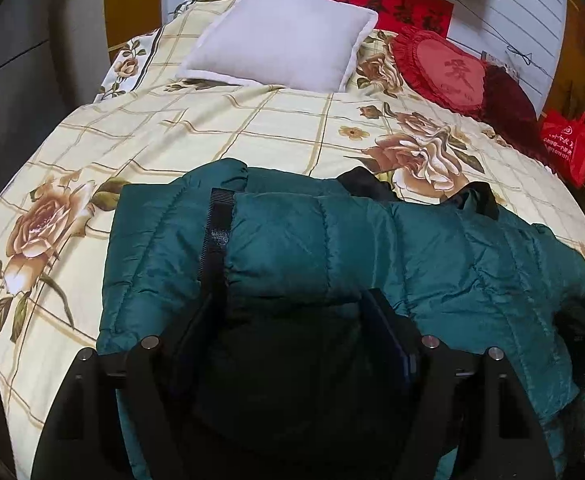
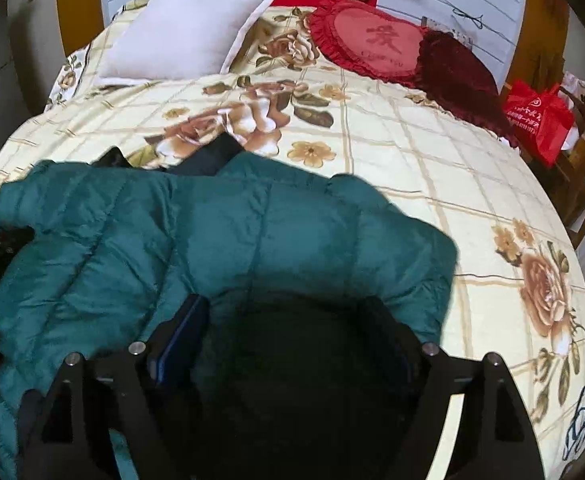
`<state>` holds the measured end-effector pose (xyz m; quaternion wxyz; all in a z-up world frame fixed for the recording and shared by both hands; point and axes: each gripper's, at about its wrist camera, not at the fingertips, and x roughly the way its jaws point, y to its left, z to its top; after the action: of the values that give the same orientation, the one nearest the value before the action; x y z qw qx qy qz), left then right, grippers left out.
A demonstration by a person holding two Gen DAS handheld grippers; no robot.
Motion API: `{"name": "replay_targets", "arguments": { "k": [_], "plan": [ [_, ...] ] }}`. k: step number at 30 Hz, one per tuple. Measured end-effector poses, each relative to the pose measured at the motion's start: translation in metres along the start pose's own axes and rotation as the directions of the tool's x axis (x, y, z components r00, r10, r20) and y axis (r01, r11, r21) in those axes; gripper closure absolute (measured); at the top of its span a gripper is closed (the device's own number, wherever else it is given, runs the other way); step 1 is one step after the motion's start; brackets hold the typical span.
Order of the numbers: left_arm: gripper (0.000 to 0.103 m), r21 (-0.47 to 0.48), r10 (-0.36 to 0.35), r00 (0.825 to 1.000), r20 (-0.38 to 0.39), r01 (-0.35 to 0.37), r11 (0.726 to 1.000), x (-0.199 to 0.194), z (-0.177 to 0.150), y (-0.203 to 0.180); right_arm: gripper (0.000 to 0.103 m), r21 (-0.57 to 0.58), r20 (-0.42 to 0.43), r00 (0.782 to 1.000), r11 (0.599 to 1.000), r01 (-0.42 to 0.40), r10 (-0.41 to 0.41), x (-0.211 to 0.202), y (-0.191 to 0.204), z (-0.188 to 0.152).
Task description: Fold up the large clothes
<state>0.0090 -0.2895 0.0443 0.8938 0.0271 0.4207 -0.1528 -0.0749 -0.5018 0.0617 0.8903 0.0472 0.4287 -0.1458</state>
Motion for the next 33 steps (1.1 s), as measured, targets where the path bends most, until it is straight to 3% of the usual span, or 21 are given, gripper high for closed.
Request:
{"name": "replay_targets", "arguments": {
  "k": [4,10,13,20,25,33],
  "plan": [
    [0.045,0.001,0.004,1.000,0.006,-0.004,1.000,0.001,-0.002,0.000,0.020,0.004,0.058,0.998,0.999,-0.039,0.038,-0.031,-0.004,-0.009],
    [0.044,0.004,0.002,1.000,0.008,-0.002,1.000,0.002,-0.002,0.000,0.020,-0.011,-0.028,1.000,1.000,-0.014,0.014,-0.003,-0.007,-0.028],
    [0.041,0.008,0.001,1.000,0.012,-0.001,1.000,0.004,-0.003,-0.001,0.020,-0.023,-0.011,1.000,1.000,-0.011,0.011,0.009,-0.005,-0.034],
    [0.040,0.001,-0.001,1.000,0.006,0.001,1.000,0.001,-0.004,0.002,0.019,-0.010,-0.020,0.999,1.000,-0.027,0.027,-0.014,-0.010,-0.031],
    [0.040,-0.039,-0.001,1.000,-0.003,0.001,0.999,-0.025,-0.009,0.015,0.019,0.065,0.021,0.998,0.996,-0.067,0.066,-0.047,-0.029,-0.042],
    [0.040,-0.043,-0.063,0.998,0.001,0.063,0.997,-0.088,-0.042,0.047,0.019,0.090,-0.049,0.995,0.993,-0.076,0.081,-0.069,-0.046,-0.079]
  ]
}}
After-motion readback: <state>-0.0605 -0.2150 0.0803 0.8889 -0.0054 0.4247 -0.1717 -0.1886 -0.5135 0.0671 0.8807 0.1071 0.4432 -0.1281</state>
